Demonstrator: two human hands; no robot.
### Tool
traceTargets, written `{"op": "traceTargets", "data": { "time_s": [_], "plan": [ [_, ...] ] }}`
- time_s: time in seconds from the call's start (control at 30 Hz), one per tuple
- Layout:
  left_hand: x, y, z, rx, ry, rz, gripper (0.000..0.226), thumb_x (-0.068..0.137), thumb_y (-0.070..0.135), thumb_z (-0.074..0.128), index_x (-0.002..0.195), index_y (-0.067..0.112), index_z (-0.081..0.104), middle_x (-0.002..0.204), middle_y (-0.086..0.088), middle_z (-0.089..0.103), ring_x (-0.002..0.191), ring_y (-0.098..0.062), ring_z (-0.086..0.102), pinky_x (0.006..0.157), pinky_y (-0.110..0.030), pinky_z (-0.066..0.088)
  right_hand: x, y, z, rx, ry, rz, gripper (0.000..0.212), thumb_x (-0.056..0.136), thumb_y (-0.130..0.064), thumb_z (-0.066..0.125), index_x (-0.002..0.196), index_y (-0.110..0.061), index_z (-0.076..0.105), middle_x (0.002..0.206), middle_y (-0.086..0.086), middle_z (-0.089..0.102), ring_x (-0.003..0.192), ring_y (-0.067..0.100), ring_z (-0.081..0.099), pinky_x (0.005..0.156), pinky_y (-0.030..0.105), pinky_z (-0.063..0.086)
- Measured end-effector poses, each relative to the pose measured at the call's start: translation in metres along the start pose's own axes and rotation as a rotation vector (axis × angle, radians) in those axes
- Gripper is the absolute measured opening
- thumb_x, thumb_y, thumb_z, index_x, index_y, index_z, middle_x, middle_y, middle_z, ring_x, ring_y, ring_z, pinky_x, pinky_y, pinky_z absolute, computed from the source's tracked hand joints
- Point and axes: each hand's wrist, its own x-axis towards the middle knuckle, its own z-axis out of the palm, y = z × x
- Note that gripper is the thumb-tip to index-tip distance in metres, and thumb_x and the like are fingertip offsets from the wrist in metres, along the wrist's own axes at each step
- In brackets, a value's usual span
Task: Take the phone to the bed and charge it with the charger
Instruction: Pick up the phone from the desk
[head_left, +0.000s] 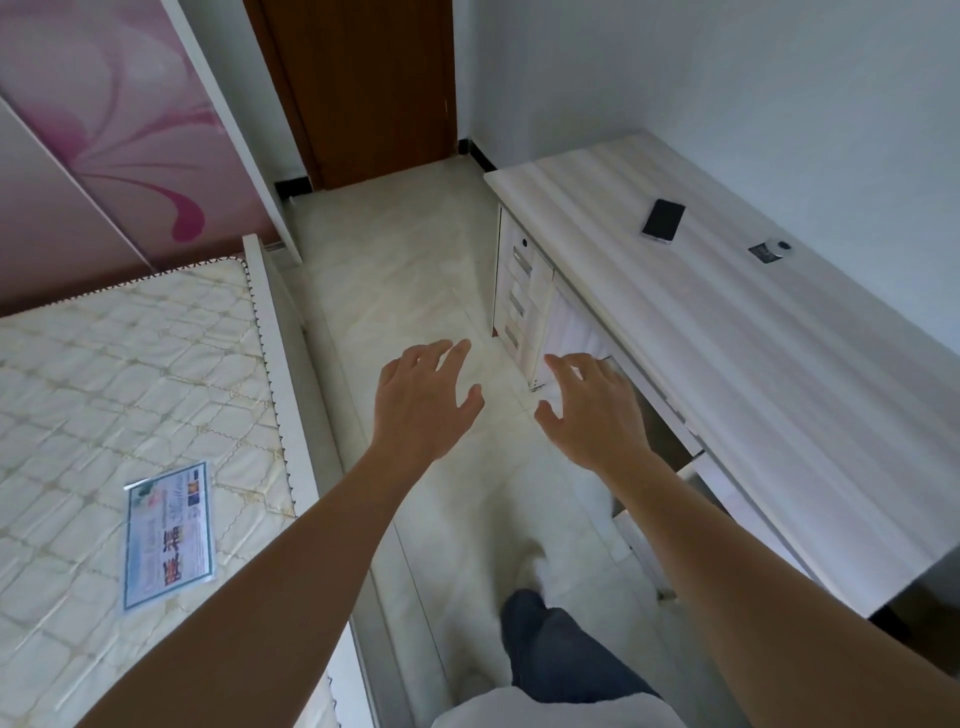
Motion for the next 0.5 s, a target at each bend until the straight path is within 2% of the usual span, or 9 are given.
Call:
{"op": "traceTargets", "data": {
  "time_s": [0.23,0.5],
  "plan": [
    [0.085,-0.011,0.024,0.003,0.008,0.006,0.055,0.093,0.049,0.049,0.142,0.024,0.051,0.141,-0.003,0.059,0.128,-0.026,0.053,0.102,-0.044,0.043,0.089,0.021,0.019,0.024,-0.019,0.001,0.054,0.090,-0.043,0.053,0.138,-0.020,0.043,0.141,0.006,0.052,0.127,0.027,0.051,0.109,0.042,0.038],
    [0.222,0.001,0.046,0.016,-0.027,0.010,0.056,0.092,0.049,0.045,0.142,0.025,0.050,0.141,-0.002,0.059,0.127,-0.025,0.053,0.100,-0.042,0.044,0.214,0.075,0.017,0.087,-0.005,0.022,0.053,0.087,-0.038,0.058,0.135,-0.021,0.045,0.133,0.004,0.055,0.121,0.026,0.053,0.104,0.041,0.042]
  ]
}}
